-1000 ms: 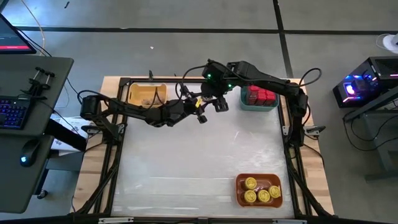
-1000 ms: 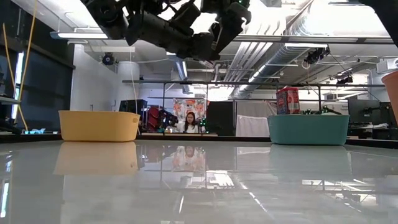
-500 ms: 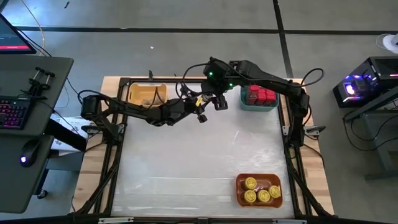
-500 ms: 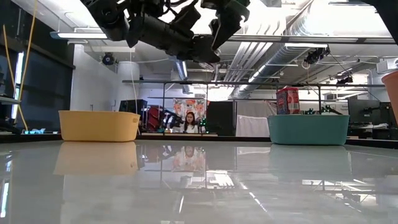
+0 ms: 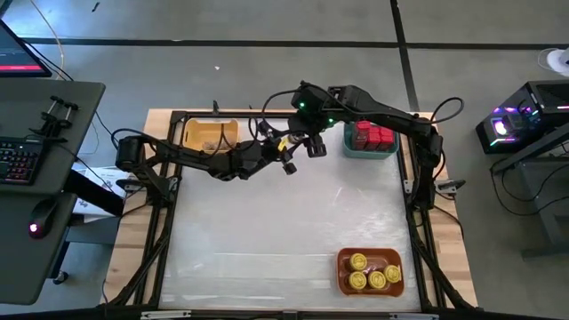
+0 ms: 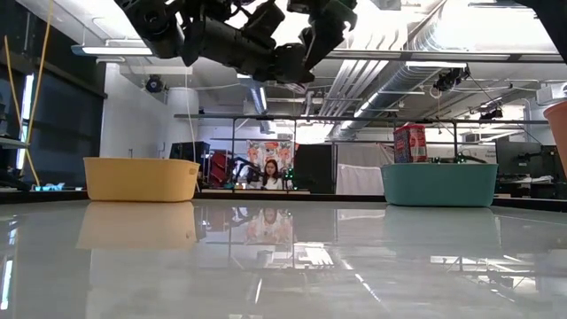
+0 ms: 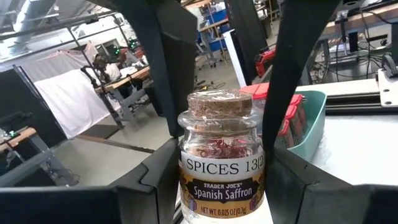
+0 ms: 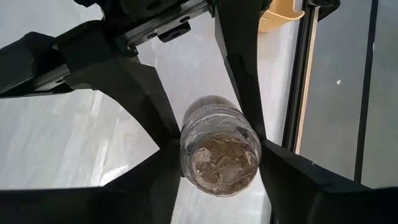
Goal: Sort spices by type
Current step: Put the brown seasoning bottle into the yellow bin
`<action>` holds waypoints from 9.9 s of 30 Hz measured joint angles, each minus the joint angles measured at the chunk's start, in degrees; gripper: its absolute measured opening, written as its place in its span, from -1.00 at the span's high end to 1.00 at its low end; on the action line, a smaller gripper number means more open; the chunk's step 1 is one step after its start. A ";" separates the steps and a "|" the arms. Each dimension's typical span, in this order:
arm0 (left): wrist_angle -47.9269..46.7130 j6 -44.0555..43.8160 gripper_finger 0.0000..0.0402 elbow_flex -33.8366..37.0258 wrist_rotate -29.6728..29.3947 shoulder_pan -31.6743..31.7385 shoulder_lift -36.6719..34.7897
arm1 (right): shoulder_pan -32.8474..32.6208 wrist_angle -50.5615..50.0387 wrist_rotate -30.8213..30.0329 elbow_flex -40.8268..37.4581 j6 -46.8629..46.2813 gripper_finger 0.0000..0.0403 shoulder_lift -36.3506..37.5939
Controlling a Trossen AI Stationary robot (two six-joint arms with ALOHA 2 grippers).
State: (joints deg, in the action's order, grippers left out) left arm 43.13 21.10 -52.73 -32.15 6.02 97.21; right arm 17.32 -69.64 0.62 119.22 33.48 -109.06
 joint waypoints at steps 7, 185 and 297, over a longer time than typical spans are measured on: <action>0.11 -0.63 0.19 0.02 -0.34 0.01 0.00 | 0.04 0.30 0.63 0.00 0.00 0.16 0.00; -105.87 -38.34 0.35 -26.90 14.89 30.14 -6.52 | 14.21 -9.28 -2.12 -0.09 -25.49 -0.59 8.52; -95.95 -53.77 1.00 -4.00 10.11 48.87 -8.13 | 14.19 -3.40 -0.81 -0.09 -25.77 -0.59 8.52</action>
State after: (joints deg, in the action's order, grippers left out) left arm -52.82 -32.67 -56.73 -22.04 54.90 89.08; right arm 31.51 -73.03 -0.19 119.13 7.70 -100.53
